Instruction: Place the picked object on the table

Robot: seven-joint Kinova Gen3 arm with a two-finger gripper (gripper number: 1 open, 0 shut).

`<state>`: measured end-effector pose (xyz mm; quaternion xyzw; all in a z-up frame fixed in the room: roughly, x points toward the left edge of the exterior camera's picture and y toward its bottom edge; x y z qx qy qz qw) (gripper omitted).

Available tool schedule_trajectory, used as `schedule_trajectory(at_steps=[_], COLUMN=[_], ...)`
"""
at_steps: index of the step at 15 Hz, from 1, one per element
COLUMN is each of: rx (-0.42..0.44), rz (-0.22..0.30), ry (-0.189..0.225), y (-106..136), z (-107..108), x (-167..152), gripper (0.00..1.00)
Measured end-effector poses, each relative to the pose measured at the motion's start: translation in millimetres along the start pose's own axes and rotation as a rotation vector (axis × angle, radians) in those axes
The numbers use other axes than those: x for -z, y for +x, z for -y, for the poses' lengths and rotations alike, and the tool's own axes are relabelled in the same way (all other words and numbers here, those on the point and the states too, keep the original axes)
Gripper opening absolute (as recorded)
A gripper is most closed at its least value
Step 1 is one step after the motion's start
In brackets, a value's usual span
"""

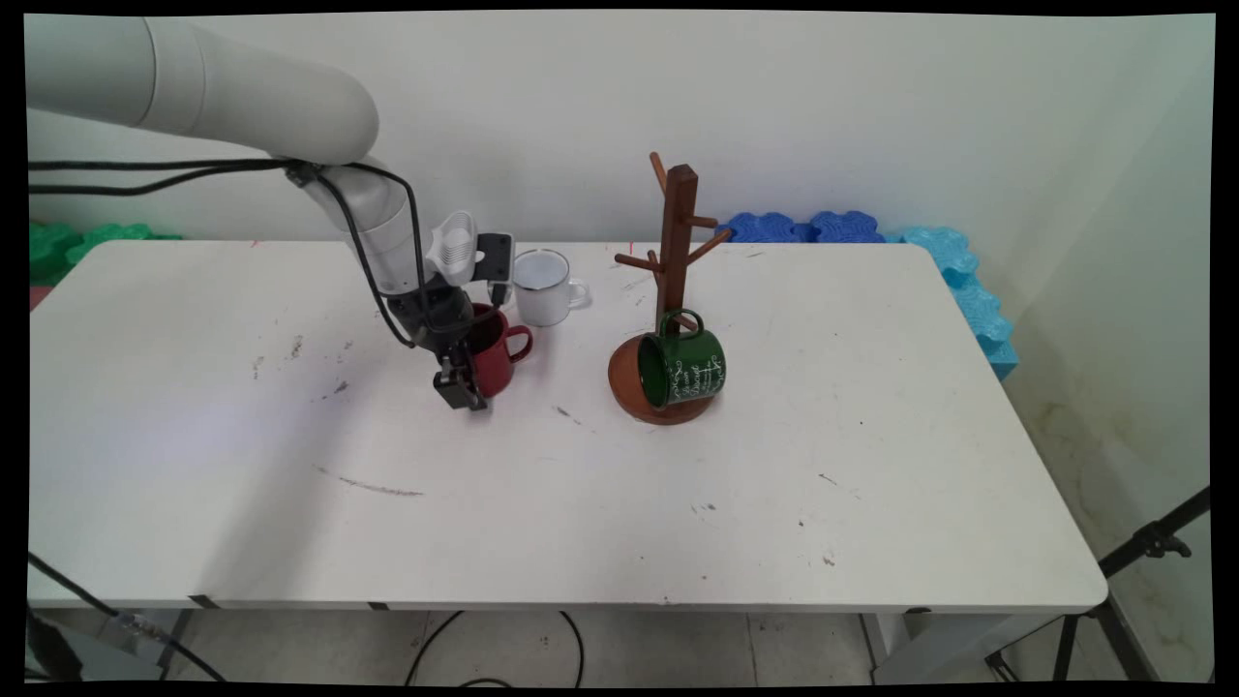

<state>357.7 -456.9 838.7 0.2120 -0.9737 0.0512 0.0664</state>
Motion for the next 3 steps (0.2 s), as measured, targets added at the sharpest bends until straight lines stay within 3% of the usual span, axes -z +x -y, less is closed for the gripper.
schedule_trajectory(at_steps=[3], rx=[0.002], rz=[-0.031], ry=[-0.003], y=[3.6], z=[-0.7], x=[2.9], gripper=[1.0])
